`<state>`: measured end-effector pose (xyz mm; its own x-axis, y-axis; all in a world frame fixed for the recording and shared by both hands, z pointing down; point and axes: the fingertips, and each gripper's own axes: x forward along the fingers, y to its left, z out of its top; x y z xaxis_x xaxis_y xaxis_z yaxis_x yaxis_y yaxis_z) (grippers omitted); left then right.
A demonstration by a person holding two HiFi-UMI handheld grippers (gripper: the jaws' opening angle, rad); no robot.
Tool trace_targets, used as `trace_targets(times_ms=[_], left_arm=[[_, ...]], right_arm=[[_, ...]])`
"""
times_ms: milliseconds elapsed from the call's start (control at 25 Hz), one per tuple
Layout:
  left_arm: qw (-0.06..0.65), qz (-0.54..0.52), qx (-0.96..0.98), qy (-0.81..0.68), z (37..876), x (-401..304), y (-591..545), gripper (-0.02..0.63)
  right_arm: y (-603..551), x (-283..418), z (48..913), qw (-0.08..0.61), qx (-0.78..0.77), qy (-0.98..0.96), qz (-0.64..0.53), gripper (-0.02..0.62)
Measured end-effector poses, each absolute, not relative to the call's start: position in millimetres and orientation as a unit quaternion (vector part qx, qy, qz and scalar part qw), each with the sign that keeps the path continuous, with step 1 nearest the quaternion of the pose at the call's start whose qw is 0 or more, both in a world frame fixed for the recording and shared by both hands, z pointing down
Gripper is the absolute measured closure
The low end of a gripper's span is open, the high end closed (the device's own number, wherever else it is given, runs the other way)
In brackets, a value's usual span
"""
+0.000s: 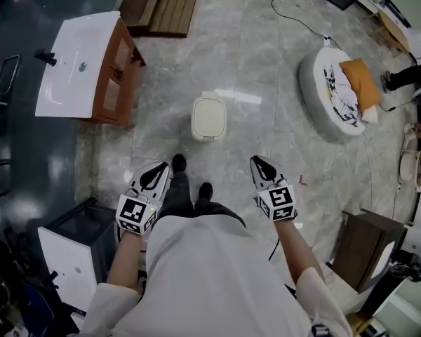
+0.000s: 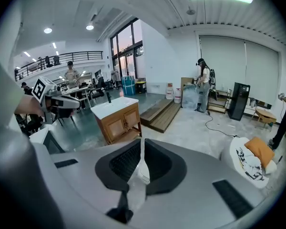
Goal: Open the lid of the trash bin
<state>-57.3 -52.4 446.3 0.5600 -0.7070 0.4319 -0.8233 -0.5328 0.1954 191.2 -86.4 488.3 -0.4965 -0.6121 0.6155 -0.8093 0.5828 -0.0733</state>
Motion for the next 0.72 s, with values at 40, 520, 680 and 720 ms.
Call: trace_targets(times_ms=[40,520,680,720], left_arm=[[0.192,0.156,0.865,-0.437,450,-58,-58,0.583],[0.222,0.192,0.883,-0.366,517,-73,-90,0.581],[0.239,0.197,0.882,-0.355,543,-82,-99,0.582],[0.243,0.2,0.882,-0.352,550,-84,-101,0.583]], right_arm=[[-90,186,493,0.279,0.418,-0.845,0.181,0.554],[-114,122,575,0.337,0.385,-0.83,0.222,0.554],[-123,109,610,0.369,0.372,-0.822,0.224,0.554],[-124,106,619,0.376,0.369,-0.82,0.223,0.554]])
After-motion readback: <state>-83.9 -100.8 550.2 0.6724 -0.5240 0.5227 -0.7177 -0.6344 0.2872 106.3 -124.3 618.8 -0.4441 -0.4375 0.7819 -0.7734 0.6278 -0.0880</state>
